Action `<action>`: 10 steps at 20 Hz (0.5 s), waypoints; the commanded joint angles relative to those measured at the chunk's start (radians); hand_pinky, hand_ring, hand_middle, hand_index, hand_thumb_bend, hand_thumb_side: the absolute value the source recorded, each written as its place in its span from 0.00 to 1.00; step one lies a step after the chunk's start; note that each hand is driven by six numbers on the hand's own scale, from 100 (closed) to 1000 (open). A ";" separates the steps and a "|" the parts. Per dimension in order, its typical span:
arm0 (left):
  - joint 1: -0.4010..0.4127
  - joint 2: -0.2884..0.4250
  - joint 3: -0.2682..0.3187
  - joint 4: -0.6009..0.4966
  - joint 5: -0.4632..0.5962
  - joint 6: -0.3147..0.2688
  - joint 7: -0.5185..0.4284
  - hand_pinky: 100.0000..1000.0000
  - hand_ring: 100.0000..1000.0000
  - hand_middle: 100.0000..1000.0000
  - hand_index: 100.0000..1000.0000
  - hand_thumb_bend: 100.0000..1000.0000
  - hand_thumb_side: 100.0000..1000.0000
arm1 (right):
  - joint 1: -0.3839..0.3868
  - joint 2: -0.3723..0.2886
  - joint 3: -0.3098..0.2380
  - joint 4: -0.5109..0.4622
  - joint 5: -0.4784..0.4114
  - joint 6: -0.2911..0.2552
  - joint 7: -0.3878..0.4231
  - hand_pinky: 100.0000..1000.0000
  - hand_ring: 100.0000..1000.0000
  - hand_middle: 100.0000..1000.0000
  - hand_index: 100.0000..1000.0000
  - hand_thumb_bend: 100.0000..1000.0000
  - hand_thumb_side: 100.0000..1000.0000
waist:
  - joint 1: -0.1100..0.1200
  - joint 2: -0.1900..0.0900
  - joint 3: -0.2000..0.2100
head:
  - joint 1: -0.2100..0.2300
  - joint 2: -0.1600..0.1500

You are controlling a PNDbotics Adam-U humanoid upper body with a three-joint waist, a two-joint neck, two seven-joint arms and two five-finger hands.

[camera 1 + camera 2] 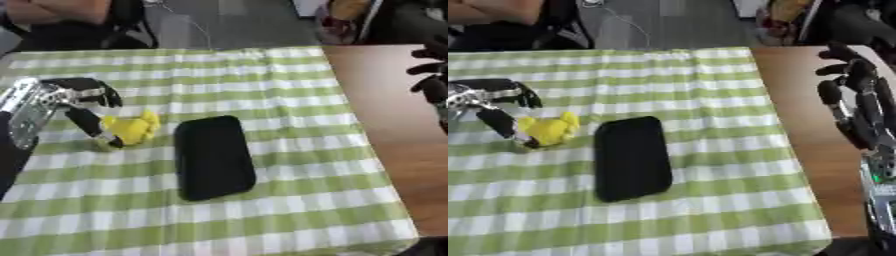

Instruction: Pick up objects on the table and place them in the box.

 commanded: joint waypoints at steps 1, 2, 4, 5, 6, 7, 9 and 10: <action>-0.029 0.008 0.004 0.006 -0.011 -0.009 0.002 0.80 0.72 0.70 0.82 1.00 0.36 | -0.012 -0.022 -0.003 -0.011 -0.007 0.000 0.003 0.45 0.65 0.75 0.93 0.62 1.00 | 0.000 -0.011 0.002 | -0.001 -0.003; -0.030 0.005 0.004 0.011 -0.013 -0.010 0.002 0.80 0.72 0.70 0.82 1.00 0.35 | -0.012 -0.023 -0.002 -0.011 -0.007 0.000 0.003 0.45 0.65 0.75 0.93 0.62 1.00 | 0.000 -0.011 0.002 | -0.001 -0.003; -0.031 0.000 0.004 0.019 -0.017 -0.012 0.003 0.80 0.72 0.70 0.82 1.00 0.35 | -0.012 -0.022 -0.003 -0.011 -0.007 0.000 0.003 0.45 0.65 0.75 0.93 0.62 1.00 | 0.000 -0.011 0.002 | 0.000 -0.003; -0.032 -0.003 0.004 0.021 -0.018 -0.014 0.004 0.80 0.72 0.70 0.81 1.00 0.35 | -0.012 -0.022 -0.003 -0.011 -0.007 0.000 0.003 0.45 0.65 0.75 0.93 0.62 1.00 | 0.000 -0.011 0.002 | -0.001 -0.003; -0.034 -0.005 0.004 0.023 -0.019 -0.016 0.005 0.80 0.71 0.70 0.81 1.00 0.35 | -0.011 -0.022 -0.003 -0.011 -0.007 0.000 0.004 0.45 0.65 0.75 0.93 0.62 1.00 | 0.000 -0.011 0.002 | -0.001 -0.003; -0.035 -0.007 0.003 0.024 -0.020 -0.018 0.006 0.79 0.71 0.70 0.81 1.00 0.35 | -0.011 -0.022 -0.003 -0.011 -0.008 0.000 0.004 0.45 0.65 0.75 0.93 0.62 1.00 | 0.000 -0.011 0.002 | -0.001 -0.003; -0.038 -0.010 0.002 0.024 -0.021 -0.021 0.009 0.79 0.71 0.70 0.81 1.00 0.36 | -0.011 -0.022 -0.003 -0.011 -0.008 0.000 0.004 0.45 0.65 0.75 0.93 0.62 1.00 | 0.000 -0.010 0.002 | -0.001 -0.003; -0.039 -0.012 0.002 0.025 -0.022 -0.022 0.010 0.79 0.71 0.69 0.81 1.00 0.36 | -0.012 -0.022 -0.003 -0.012 -0.008 0.000 0.004 0.45 0.65 0.75 0.93 0.62 1.00 | 0.000 -0.010 0.002 | -0.001 -0.003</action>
